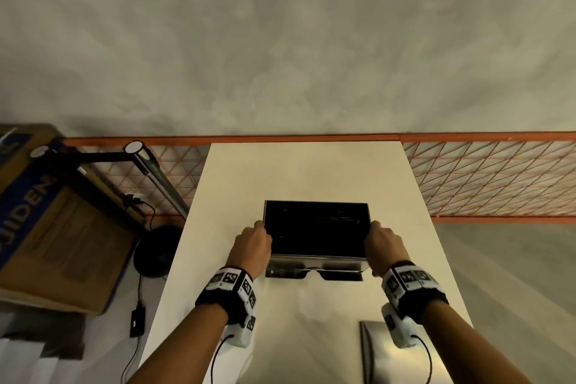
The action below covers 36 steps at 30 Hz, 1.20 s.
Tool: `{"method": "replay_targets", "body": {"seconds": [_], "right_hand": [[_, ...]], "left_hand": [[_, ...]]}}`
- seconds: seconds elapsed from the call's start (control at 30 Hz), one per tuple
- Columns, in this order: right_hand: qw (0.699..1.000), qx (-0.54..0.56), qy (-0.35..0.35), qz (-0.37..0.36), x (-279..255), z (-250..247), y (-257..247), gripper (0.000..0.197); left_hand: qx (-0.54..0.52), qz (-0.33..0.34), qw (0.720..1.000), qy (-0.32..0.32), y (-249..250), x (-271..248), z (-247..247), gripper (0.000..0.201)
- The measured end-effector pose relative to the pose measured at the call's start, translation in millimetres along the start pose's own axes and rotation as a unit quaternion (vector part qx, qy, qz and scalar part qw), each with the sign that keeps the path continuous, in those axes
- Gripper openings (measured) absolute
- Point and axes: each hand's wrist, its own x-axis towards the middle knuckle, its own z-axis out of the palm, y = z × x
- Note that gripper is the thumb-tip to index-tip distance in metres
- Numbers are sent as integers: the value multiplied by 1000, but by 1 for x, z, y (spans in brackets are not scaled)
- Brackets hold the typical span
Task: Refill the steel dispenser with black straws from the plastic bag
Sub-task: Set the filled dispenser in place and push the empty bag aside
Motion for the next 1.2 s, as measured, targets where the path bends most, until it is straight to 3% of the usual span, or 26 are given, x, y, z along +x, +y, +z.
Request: {"method": "replay_targets", "body": {"seconds": [0.3,0.63,1.2], "right_hand": [[999,-15,-37,-10,10,30,-2,18],[996,83,1,16,12,53,-2,13],[995,93,-12,32,13,50,-4,18]], "left_hand": [[-4,-30,998,-46,-14,8,31,25],[1,-51,998,-43,-22,11,39,26],[-34,-98,993,-54,-20,14,39,32]]}}
